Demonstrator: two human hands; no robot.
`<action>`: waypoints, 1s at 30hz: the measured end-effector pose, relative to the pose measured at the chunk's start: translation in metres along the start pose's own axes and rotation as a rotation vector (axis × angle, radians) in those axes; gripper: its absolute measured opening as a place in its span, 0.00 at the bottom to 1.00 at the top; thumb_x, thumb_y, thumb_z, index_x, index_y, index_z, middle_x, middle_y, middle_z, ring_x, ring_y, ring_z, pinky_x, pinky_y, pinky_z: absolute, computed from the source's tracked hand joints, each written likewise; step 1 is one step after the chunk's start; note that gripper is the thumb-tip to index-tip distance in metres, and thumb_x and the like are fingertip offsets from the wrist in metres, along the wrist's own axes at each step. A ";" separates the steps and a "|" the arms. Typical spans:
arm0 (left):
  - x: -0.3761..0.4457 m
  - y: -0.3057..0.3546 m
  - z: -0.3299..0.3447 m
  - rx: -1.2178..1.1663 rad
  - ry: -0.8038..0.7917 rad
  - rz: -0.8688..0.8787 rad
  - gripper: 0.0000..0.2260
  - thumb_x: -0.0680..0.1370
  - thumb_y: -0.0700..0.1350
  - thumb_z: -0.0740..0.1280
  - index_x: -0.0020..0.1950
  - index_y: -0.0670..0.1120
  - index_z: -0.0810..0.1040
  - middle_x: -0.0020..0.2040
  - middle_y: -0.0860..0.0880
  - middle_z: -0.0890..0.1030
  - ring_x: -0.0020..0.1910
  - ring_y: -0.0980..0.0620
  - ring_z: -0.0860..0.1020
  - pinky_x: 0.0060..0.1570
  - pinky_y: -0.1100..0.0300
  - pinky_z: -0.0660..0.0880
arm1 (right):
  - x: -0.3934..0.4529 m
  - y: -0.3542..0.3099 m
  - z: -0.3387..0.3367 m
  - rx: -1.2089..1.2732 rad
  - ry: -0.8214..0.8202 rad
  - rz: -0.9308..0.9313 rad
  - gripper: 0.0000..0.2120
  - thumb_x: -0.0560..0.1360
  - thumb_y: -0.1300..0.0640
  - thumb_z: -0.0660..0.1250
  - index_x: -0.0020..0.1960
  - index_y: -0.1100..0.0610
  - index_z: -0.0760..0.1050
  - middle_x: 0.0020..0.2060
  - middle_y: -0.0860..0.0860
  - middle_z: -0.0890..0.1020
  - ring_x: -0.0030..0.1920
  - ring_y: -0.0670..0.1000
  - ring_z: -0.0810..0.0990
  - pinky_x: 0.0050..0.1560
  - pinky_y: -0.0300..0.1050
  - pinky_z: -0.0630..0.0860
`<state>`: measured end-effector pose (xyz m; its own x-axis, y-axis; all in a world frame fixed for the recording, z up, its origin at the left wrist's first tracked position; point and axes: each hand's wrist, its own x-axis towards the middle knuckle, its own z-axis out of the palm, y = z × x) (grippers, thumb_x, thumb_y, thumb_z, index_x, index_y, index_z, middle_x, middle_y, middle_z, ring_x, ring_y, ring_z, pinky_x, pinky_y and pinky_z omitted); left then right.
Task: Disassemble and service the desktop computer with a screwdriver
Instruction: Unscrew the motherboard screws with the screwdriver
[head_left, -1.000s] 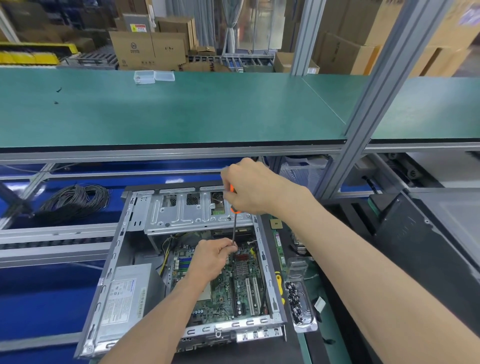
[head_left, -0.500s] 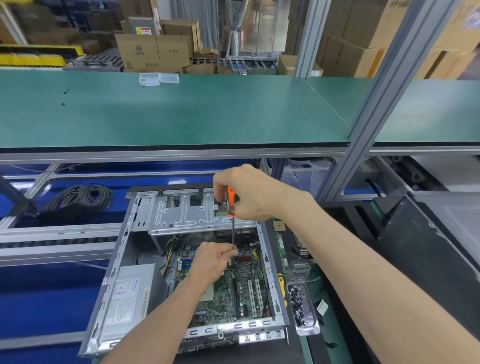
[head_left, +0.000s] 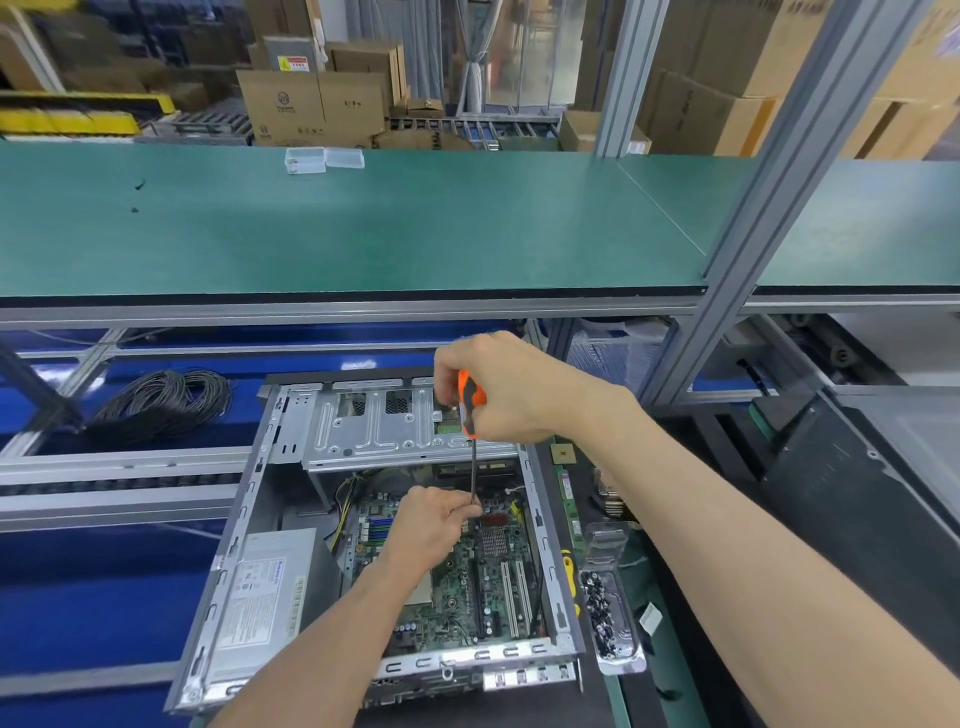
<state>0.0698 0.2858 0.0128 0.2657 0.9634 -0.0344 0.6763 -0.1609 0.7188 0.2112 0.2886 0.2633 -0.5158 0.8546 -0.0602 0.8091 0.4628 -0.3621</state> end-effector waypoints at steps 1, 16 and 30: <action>0.000 0.002 0.000 -0.001 0.006 0.000 0.07 0.79 0.46 0.71 0.48 0.47 0.88 0.47 0.48 0.87 0.28 0.55 0.77 0.39 0.64 0.76 | 0.000 0.001 0.001 -0.052 0.048 0.029 0.06 0.71 0.56 0.70 0.47 0.52 0.75 0.41 0.48 0.78 0.42 0.52 0.77 0.39 0.48 0.75; 0.001 0.007 -0.001 0.160 -0.017 0.009 0.10 0.80 0.50 0.68 0.51 0.47 0.88 0.46 0.47 0.87 0.42 0.48 0.83 0.45 0.59 0.75 | -0.002 0.002 0.009 -0.289 0.178 0.103 0.13 0.76 0.43 0.66 0.46 0.53 0.69 0.37 0.49 0.71 0.40 0.57 0.72 0.42 0.50 0.71; 0.001 0.010 -0.001 0.270 -0.055 -0.034 0.13 0.80 0.55 0.67 0.53 0.49 0.87 0.45 0.46 0.87 0.43 0.46 0.82 0.45 0.57 0.75 | -0.001 -0.005 0.012 -0.442 0.206 0.134 0.15 0.81 0.42 0.60 0.46 0.54 0.68 0.34 0.50 0.64 0.39 0.59 0.68 0.40 0.50 0.64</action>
<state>0.0757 0.2852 0.0205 0.2719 0.9573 -0.0981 0.8420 -0.1873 0.5059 0.2048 0.2829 0.2543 -0.3691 0.9214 0.1218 0.9292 0.3633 0.0672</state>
